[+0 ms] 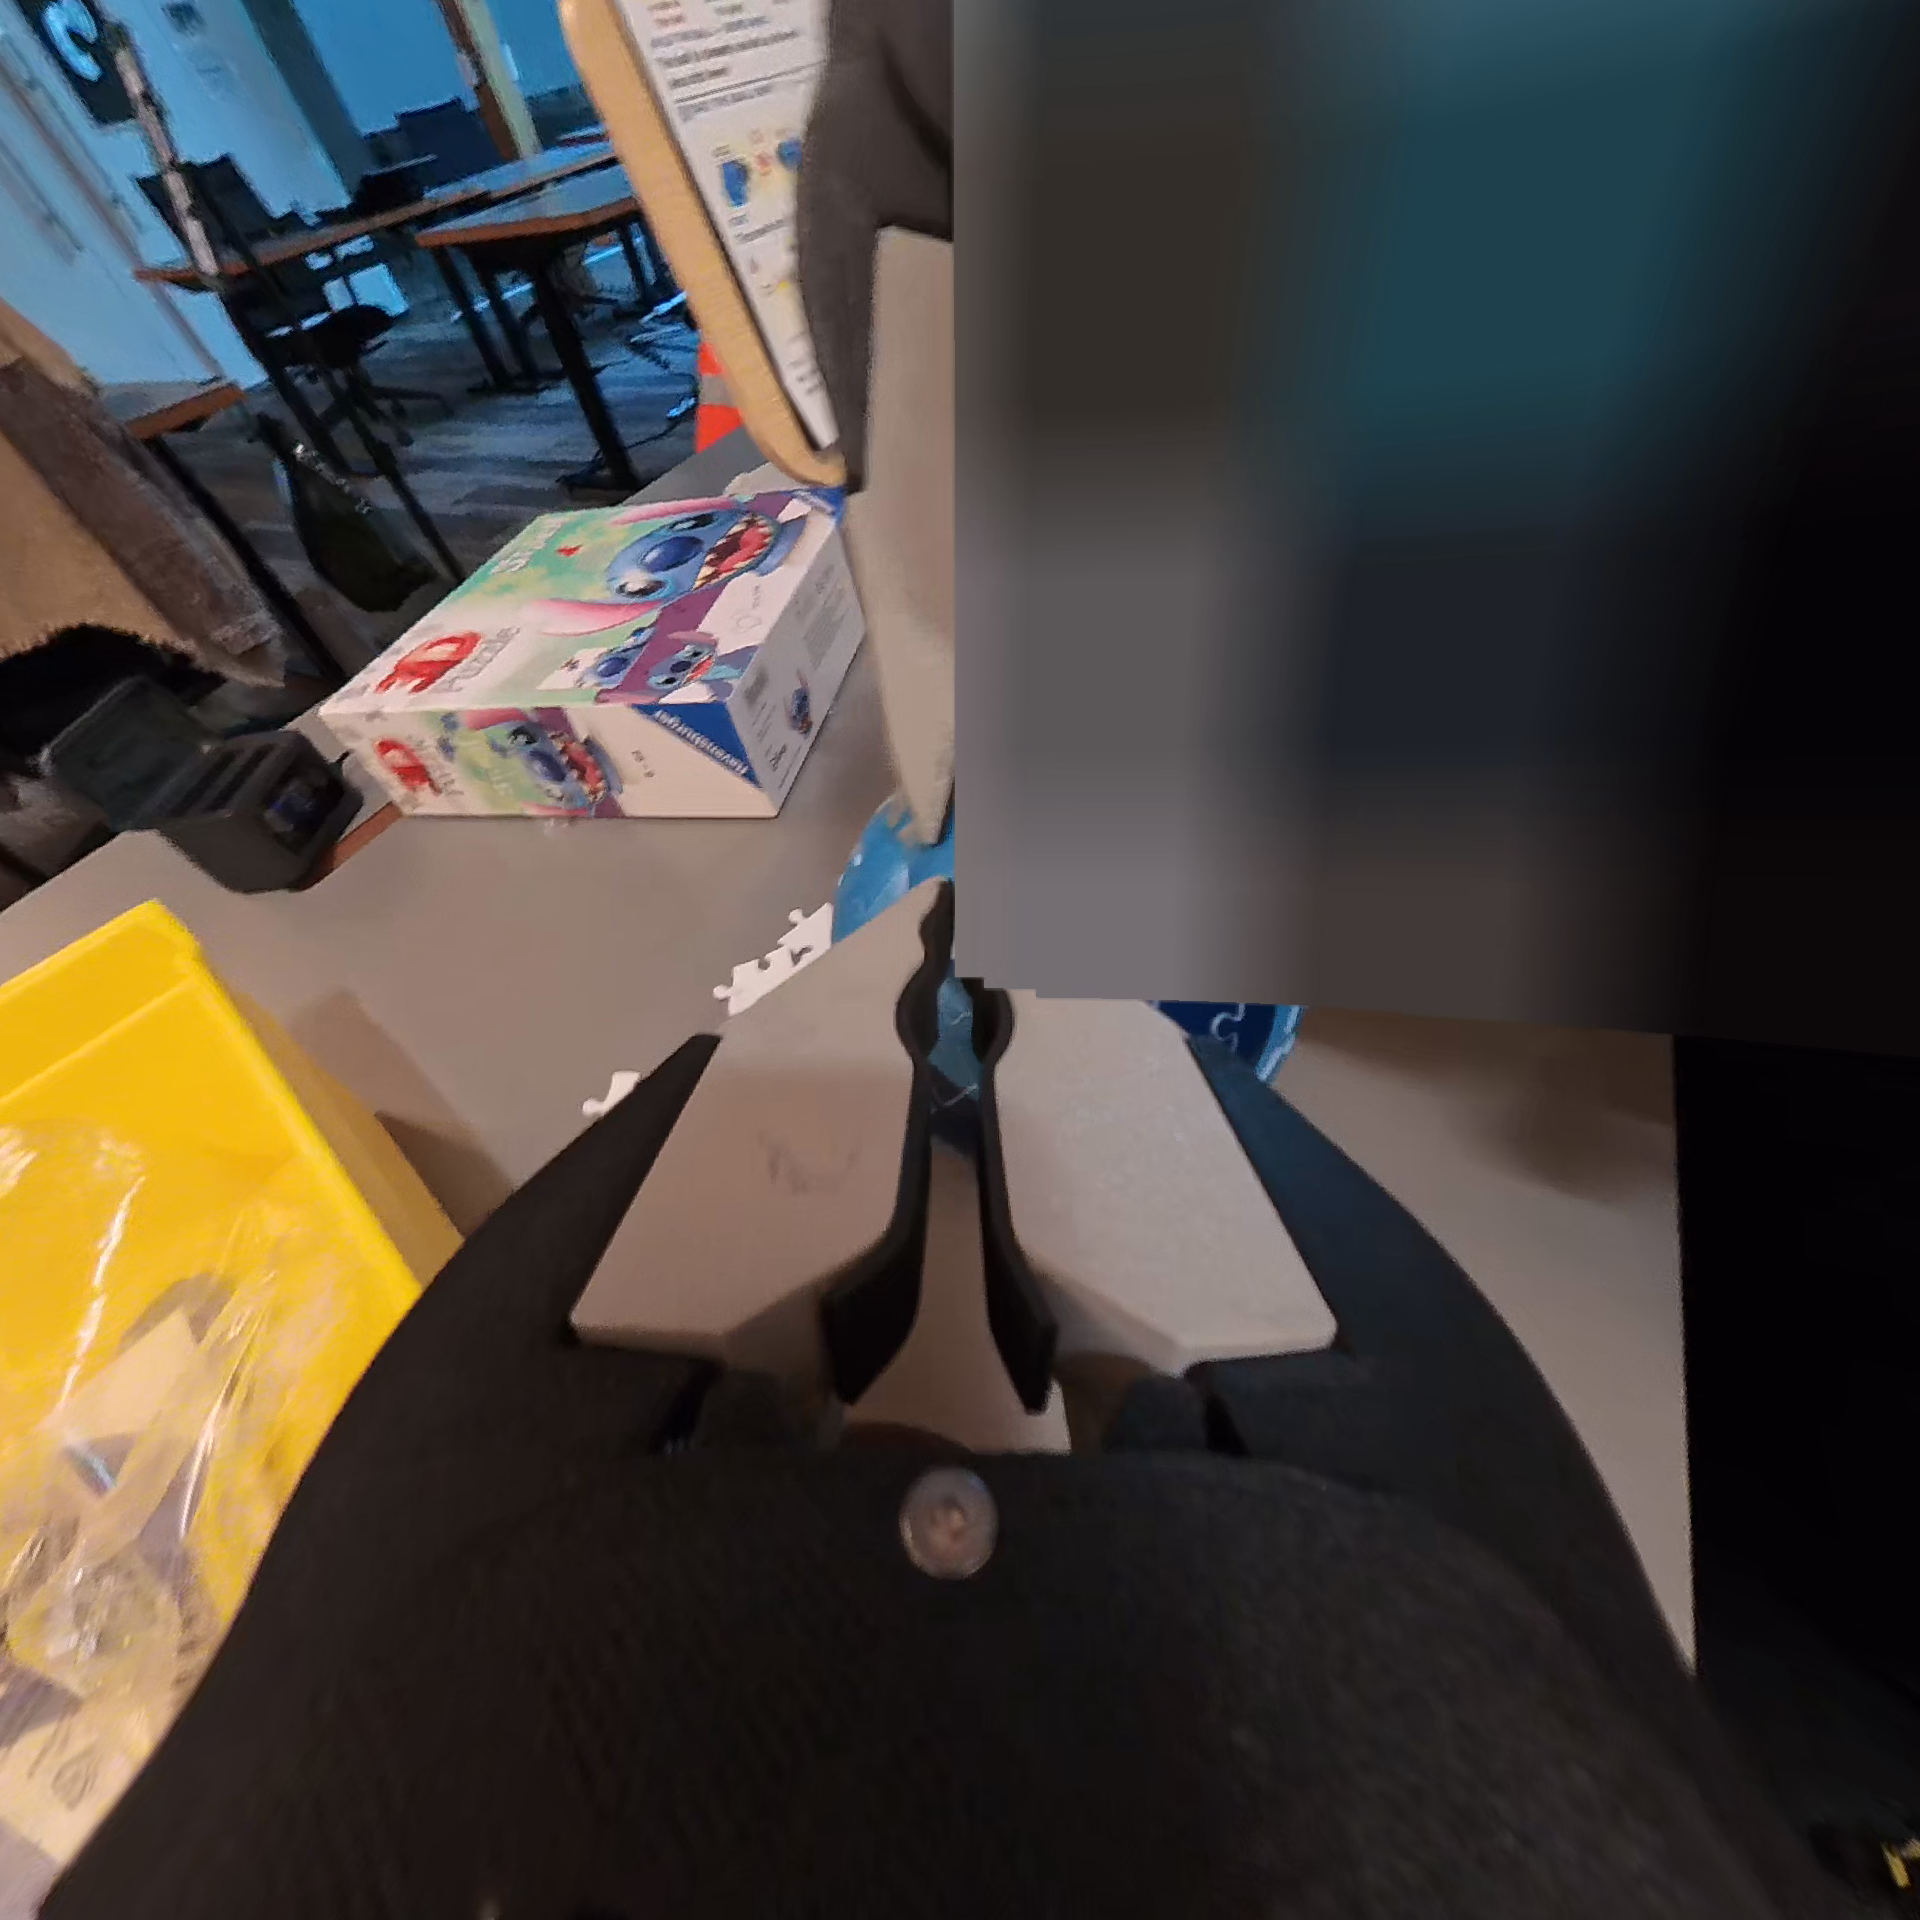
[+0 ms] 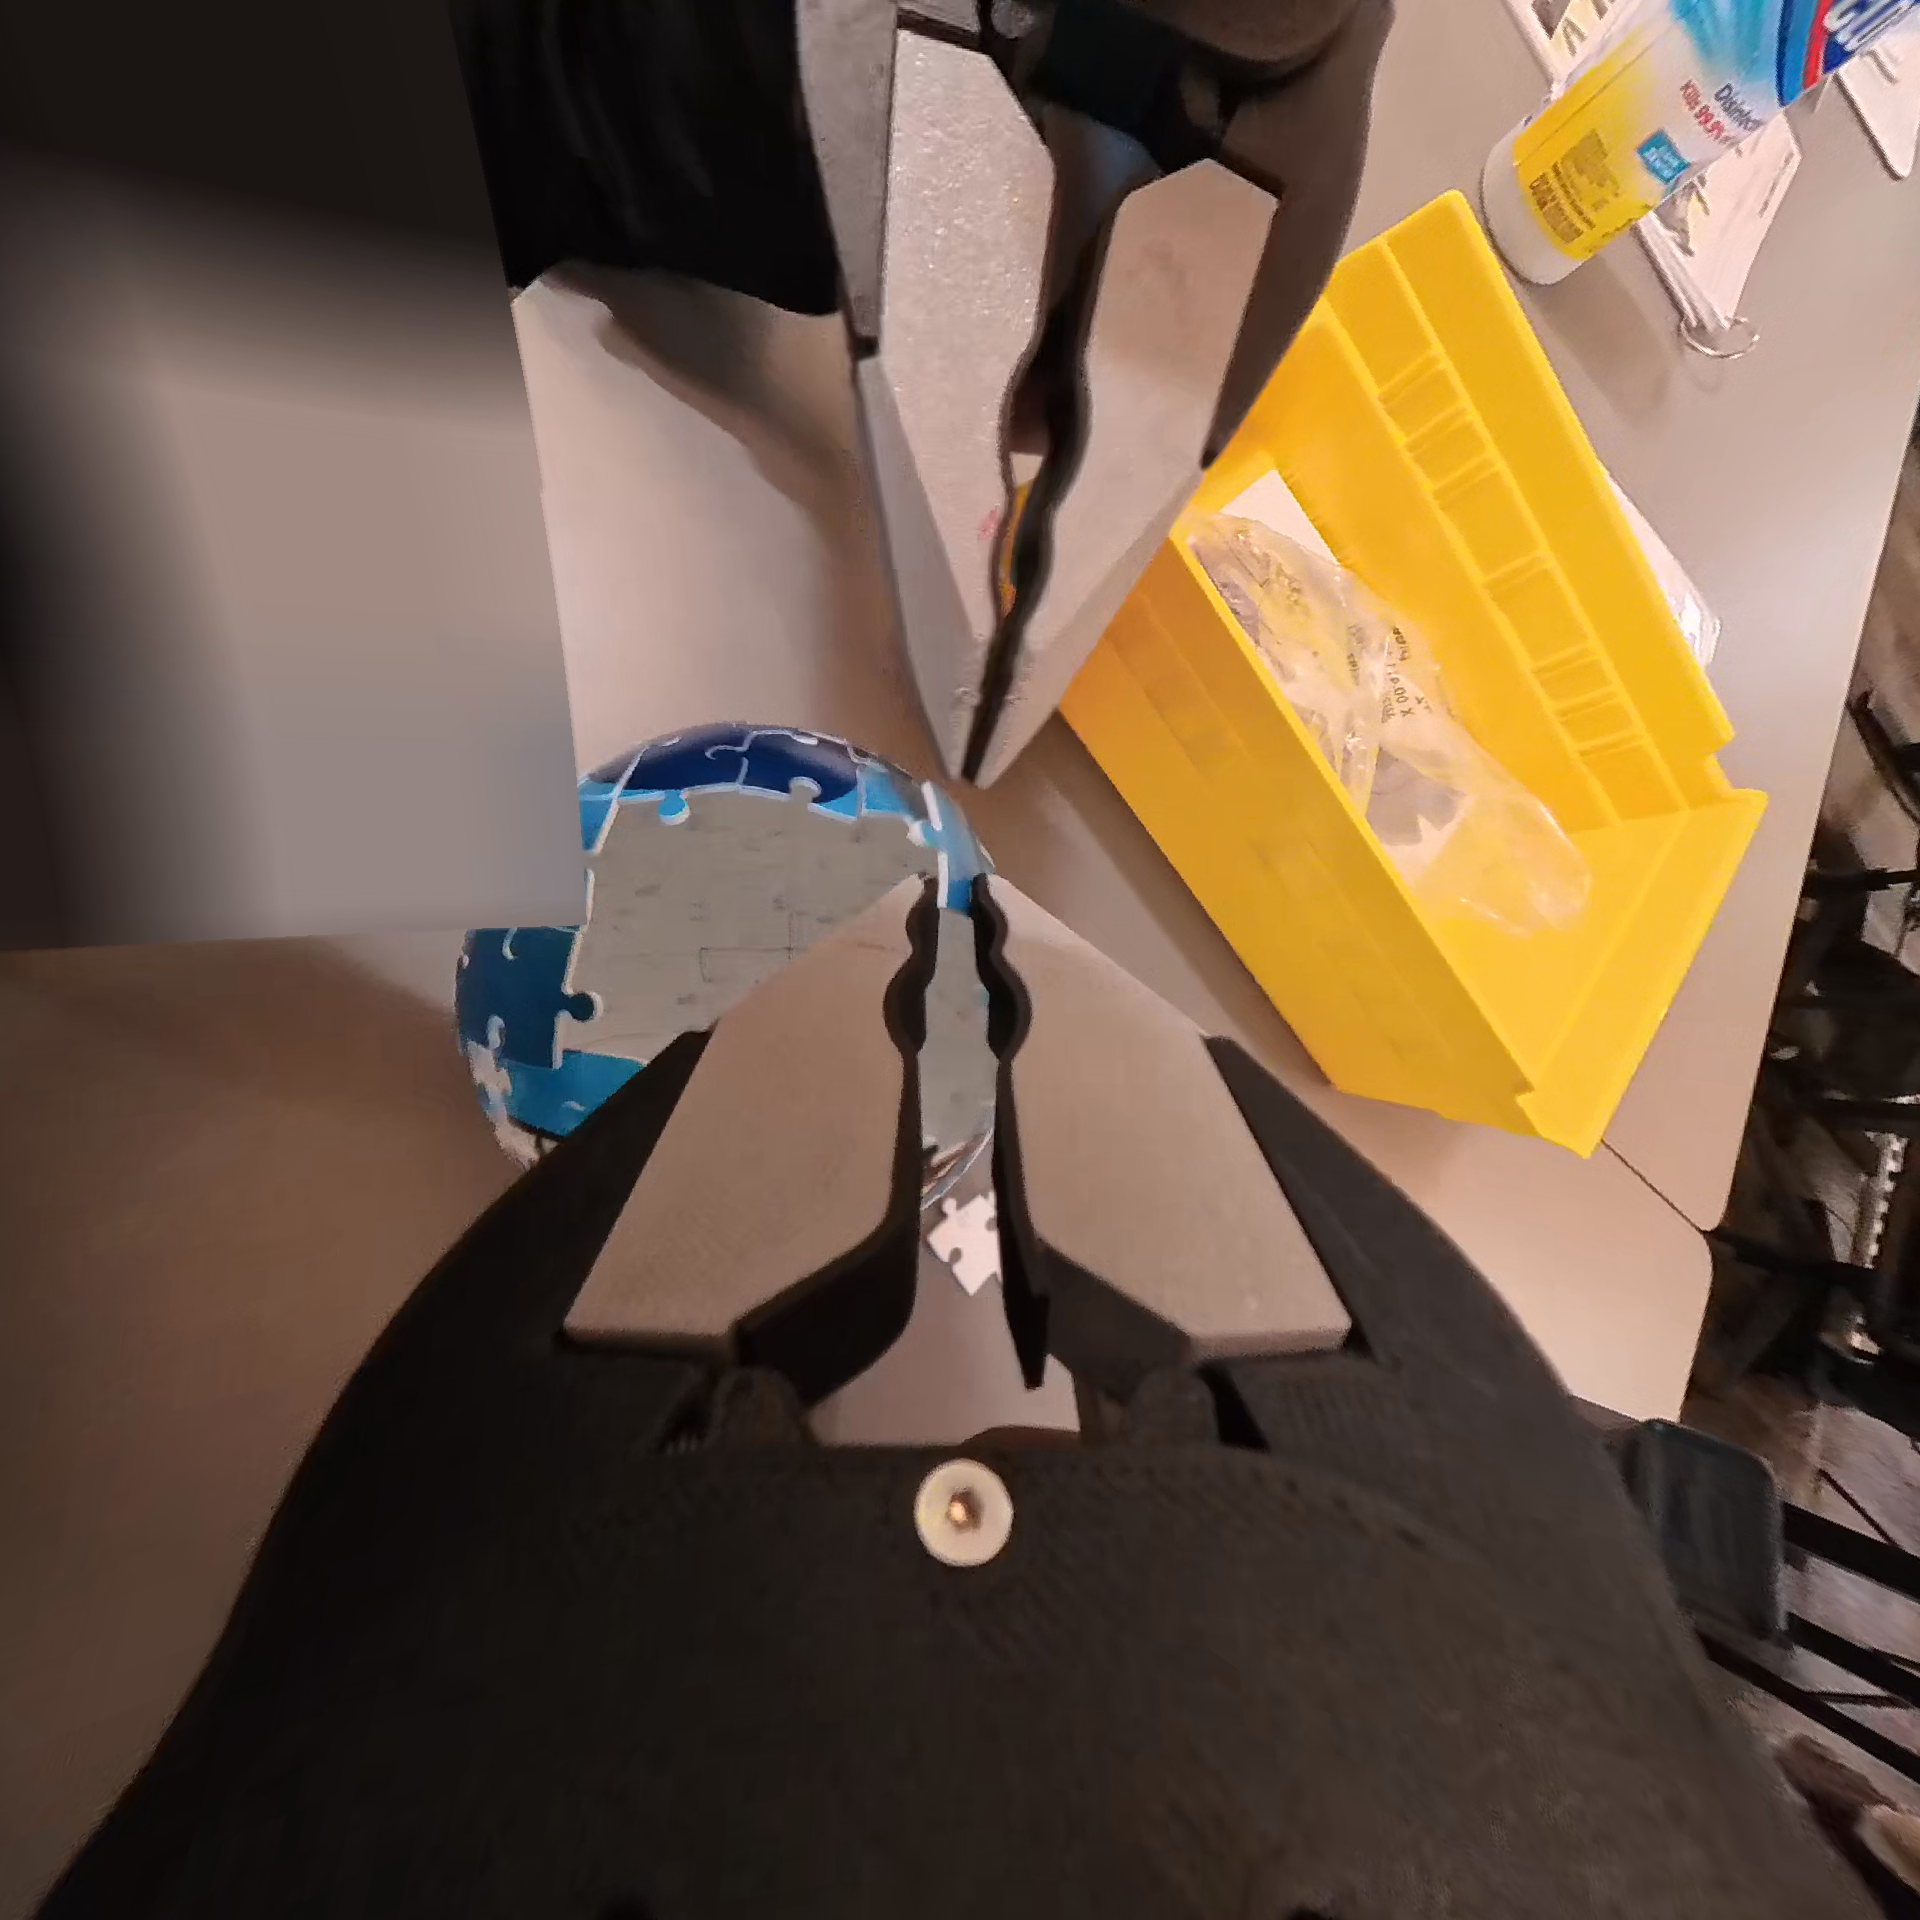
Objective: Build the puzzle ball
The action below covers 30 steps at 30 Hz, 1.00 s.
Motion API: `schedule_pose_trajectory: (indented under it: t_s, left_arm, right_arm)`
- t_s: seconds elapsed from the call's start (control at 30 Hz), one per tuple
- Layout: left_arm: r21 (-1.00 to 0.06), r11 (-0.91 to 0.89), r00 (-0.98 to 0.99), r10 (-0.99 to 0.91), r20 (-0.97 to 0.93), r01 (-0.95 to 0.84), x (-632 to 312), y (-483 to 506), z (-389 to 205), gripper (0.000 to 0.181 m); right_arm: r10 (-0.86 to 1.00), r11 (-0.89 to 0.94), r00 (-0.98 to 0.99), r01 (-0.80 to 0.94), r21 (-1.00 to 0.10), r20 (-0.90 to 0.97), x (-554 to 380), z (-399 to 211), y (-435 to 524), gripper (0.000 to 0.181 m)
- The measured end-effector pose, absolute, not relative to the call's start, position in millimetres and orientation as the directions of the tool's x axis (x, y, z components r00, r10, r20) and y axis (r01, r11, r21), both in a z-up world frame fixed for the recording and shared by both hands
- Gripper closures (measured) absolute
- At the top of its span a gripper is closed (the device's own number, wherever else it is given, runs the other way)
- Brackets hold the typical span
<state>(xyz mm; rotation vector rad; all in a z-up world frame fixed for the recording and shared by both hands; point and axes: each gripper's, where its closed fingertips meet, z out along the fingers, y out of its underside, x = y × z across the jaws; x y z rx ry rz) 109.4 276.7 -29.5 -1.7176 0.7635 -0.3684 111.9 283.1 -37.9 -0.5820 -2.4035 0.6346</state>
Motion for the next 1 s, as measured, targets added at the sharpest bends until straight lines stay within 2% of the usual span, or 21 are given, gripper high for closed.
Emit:
schedule_pose_trajectory:
  t_s: [0.2,0.43,1.0]
  left_arm:
    - [-0.938,-0.193,0.75,-0.655,-0.095,-0.287,106.5,277.4,-38.7,0.181]
    - [-0.94,-0.193,0.746,-0.661,-0.088,-0.282,105.4,275.0,-38.8,0.181]
    - [-0.937,-0.218,0.744,-0.665,-0.062,-0.273,107.6,281.7,-46.2,0.181]
  right_arm:
    - [0.473,0.84,-0.729,0.203,-0.503,0.495,112.2,-40.5,280.7,0.178]
    - [0.338,0.921,-0.703,0.108,-0.375,0.625,114.6,-45.0,277.4,0.177]
    - [0.257,0.945,-0.694,0.035,-0.325,0.672,116.1,-48.0,278.6,0.177]
